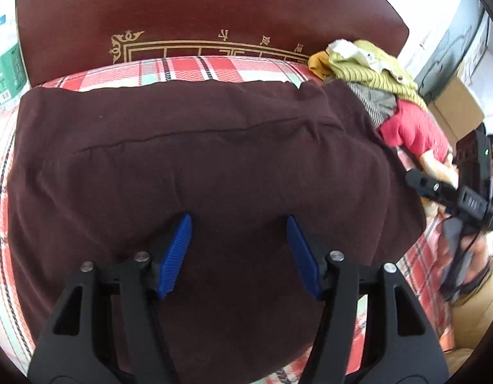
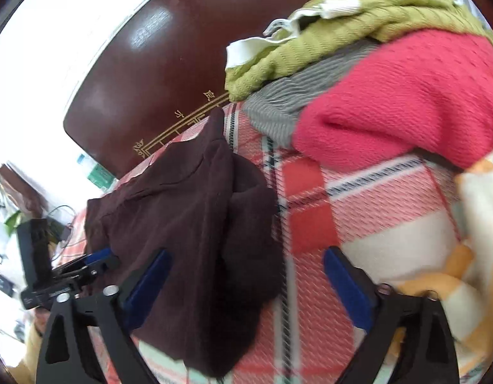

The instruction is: Fold clothes

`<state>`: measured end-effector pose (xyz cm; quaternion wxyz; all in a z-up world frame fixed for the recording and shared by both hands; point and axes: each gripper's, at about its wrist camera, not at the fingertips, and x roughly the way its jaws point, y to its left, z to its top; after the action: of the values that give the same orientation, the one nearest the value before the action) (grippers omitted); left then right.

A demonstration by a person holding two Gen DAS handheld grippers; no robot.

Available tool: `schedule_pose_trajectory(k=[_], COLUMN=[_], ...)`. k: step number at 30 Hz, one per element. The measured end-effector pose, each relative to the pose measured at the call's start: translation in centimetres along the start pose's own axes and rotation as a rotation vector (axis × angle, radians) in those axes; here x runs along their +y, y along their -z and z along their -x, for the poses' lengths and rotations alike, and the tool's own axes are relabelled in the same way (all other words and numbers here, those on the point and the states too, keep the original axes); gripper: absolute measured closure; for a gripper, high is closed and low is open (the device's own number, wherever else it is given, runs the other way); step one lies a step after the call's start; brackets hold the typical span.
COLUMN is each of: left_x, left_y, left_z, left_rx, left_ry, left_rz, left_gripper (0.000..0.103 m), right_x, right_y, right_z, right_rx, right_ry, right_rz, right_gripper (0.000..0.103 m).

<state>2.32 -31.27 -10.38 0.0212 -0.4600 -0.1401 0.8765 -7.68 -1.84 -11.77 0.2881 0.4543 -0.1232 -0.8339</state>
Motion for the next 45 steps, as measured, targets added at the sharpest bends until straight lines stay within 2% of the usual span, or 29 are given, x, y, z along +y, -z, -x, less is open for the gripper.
schedule_pose_trajectory(k=[3, 4, 6, 7, 8, 9, 15, 18, 19, 21, 23, 25, 28, 31, 33, 34, 35, 37, 42, 45], left_x=[0.0, -0.2, -0.5, -0.6, -0.6, -0.5, 0.0, 1.2, 2.0, 4.2, 6.8, 9.5, 13.2, 15.4, 15.9, 15.9, 15.8, 15.3, 12.4, 9.8], left_y=[0.0, 0.0, 0.1, 0.0, 0.0, -0.1, -0.4, -0.5, -0.4, 0.4, 1.8, 3.9, 7.0, 9.4, 9.9, 9.8, 9.6, 8.7, 5.9, 5.0], left_z=[-0.1, -0.2, -0.2, -0.2, -0.2, -0.2, 0.2, 1.3, 2.1, 4.5, 7.4, 9.9, 12.1, 14.0, 15.0, 15.4, 15.6, 16.0, 16.4, 16.2], left_rx=[-0.004, -0.005, -0.007, -0.006, -0.005, -0.005, -0.015, -0.027, -0.044, -0.101, -0.157, -0.202, -0.204, -0.218, -0.234, -0.239, -0.246, -0.261, -0.3, -0.313], left_ry=[-0.009, -0.017, -0.031, -0.032, -0.034, -0.036, -0.013, 0.091, 0.157, 0.239, 0.227, 0.178, 0.072, 0.02, -0.005, -0.012, -0.013, -0.01, 0.007, 0.015], left_rz=[0.008, 0.001, -0.003, -0.002, 0.002, 0.005, 0.063, 0.131, 0.171, 0.244, 0.305, 0.354, 0.427, 0.482, 0.484, 0.48, 0.472, 0.448, 0.345, 0.24], left_gripper=[0.038, 0.037, 0.037, 0.035, 0.035, 0.035, 0.034, 0.034, 0.034, 0.034, 0.034, 0.034, 0.034, 0.034, 0.034, 0.034, 0.034, 0.034, 0.034, 0.034], right_x=[1.6, 1.9, 2.3, 2.3, 2.0, 2.3, 11.4, 16.0, 17.5, 20.5, 23.3, 24.9, 27.3, 29.7, 31.3, 31.9, 32.0, 32.3, 31.1, 28.4], right_y=[0.3, 0.3, 0.0, -0.2, -0.5, -0.8, -3.3, -4.6, -5.0, -5.8, -6.2, -4.3, -1.5, 1.4, 3.3, 4.0, 4.4, 4.7, 4.1, 2.0], right_z=[-1.9, -2.2, -2.7, -3.1, -3.5, -3.7, -1.6, -0.6, -0.3, 0.4, 0.6, -2.3, -6.6, -10.8, -13.7, -14.5, -13.8, -11.9, -4.9, -4.3], right_rx=[-0.007, -0.011, -0.014, 0.008, 0.039, 0.059, 0.035, 0.023, 0.019, 0.011, 0.013, 0.067, 0.149, 0.231, 0.286, 0.304, 0.299, 0.278, 0.173, 0.136], right_ry=[0.035, 0.023, -0.002, -0.027, -0.072, -0.107, -0.19, -0.231, -0.245, -0.272, -0.29, -0.259, -0.213, -0.165, -0.133, -0.127, -0.143, -0.189, -0.372, -0.325], right_rz=[0.045, 0.039, 0.03, 0.022, 0.0, -0.005, 0.17, 0.258, 0.287, 0.346, 0.403, 0.457, 0.537, 0.616, 0.668, 0.693, 0.714, 0.748, 0.75, 0.691], right_gripper=[0.0, 0.0, 0.012, 0.04, 0.083, 0.083, 0.084, 0.085, 0.085, 0.085, 0.085, 0.085, 0.081, 0.081, 0.074, 0.065, 0.05, 0.041, 0.041, 0.041])
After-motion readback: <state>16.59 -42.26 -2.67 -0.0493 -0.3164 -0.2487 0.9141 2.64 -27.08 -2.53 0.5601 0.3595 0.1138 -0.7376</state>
